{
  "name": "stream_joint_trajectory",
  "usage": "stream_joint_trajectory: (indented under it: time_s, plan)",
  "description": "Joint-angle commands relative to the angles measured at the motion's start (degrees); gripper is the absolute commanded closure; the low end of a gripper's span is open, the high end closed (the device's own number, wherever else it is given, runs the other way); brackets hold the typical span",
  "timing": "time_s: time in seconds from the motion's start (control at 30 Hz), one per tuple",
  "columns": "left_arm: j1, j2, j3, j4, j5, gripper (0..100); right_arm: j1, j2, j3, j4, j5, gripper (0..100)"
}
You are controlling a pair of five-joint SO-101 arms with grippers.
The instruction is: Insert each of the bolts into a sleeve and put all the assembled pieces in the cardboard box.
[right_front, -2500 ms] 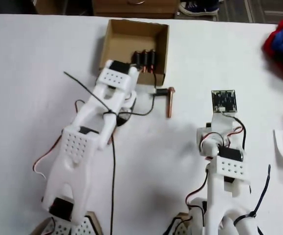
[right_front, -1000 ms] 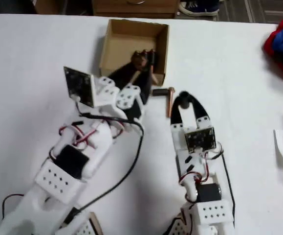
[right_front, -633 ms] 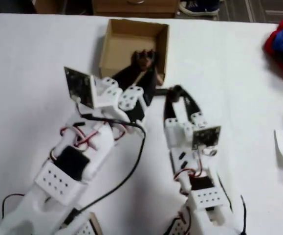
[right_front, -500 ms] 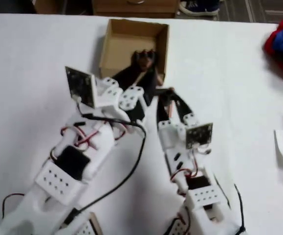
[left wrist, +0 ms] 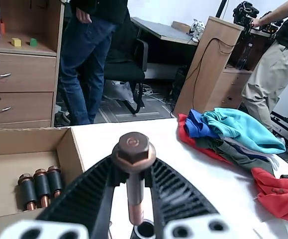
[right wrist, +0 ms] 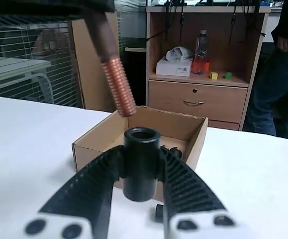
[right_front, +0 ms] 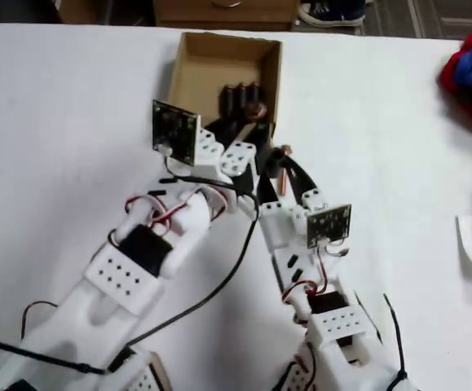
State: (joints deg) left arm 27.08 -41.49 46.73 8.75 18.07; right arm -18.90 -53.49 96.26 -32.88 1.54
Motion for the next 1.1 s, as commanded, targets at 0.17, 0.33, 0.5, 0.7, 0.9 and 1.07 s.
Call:
stream_joint_trajectory:
  time_s: [0.17, 0.33, 0.5, 0.7, 0.9, 1.07]
  plan:
    - [3.0, 3.4, -3.6, -2.8, -0.6, 97, -0.7, 0.1, 0.1, -1.5, -0.4, 97.5]
    - [4.6, 5.5, -3.6, -2.7, -0.7, 97, -0.7, 0.1, 0.1, -1.3, -0.2, 97.5]
    - [4.3, 5.9, -3.6, -2.5, -0.7, 97, -0.6, 0.1, 0.1, -1.2, -0.1, 97.5]
    - [5.5, 6.1, -2.0, 3.9, -0.7, 97, -0.6, 0.1, 0.1, -1.2, -0.1, 97.5]
    - [5.9, 6.1, -1.5, 13.6, -0.7, 97, -0.6, 0.2, 0.1, -1.2, -0.1, 97.5]
    - [5.6, 6.1, -1.7, 16.9, -0.7, 97, -0.6, 0.4, 0.1, -1.1, -0.2, 97.5]
